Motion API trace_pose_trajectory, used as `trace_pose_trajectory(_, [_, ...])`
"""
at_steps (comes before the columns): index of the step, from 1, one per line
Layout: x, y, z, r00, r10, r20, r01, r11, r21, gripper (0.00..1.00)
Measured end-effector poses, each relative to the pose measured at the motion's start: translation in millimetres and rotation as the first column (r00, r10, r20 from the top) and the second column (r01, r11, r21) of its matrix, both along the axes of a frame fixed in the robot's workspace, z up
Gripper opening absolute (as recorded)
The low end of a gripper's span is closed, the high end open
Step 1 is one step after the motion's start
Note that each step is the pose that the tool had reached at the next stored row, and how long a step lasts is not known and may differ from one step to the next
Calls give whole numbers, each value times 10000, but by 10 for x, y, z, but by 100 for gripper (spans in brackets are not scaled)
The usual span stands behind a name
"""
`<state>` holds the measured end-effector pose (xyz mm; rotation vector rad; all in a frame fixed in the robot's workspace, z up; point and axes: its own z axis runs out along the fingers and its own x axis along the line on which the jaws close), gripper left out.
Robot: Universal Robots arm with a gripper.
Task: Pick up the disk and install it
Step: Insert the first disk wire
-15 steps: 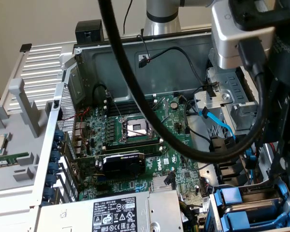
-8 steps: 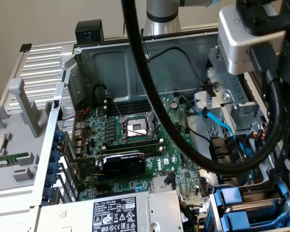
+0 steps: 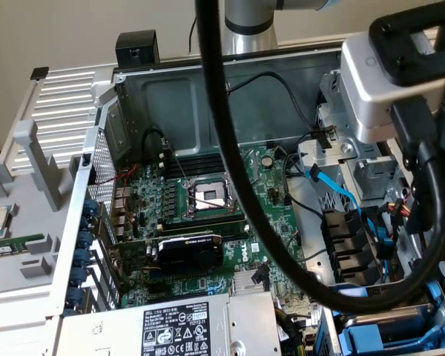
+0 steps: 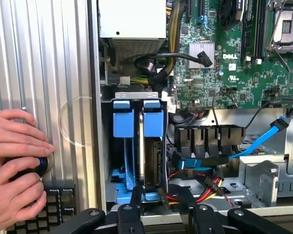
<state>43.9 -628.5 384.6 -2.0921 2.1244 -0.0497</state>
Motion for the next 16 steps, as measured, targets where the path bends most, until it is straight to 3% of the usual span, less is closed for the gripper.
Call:
trace_pose_trajectory(4, [0, 0, -29, 9975, 705, 0, -705, 9975, 3, 43])
trace_pose_trajectory(9, [2, 0, -61, 9884, 1519, 1, -1519, 9884, 16, 43])
trace_pose_trajectory(12, [14, -5, -87, 9861, 1664, 10, -1664, 9860, 88, 43])
trace_pose_trajectory(16, [56, -45, -122, 9860, 1667, -2, -1666, 9857, 232, 43])
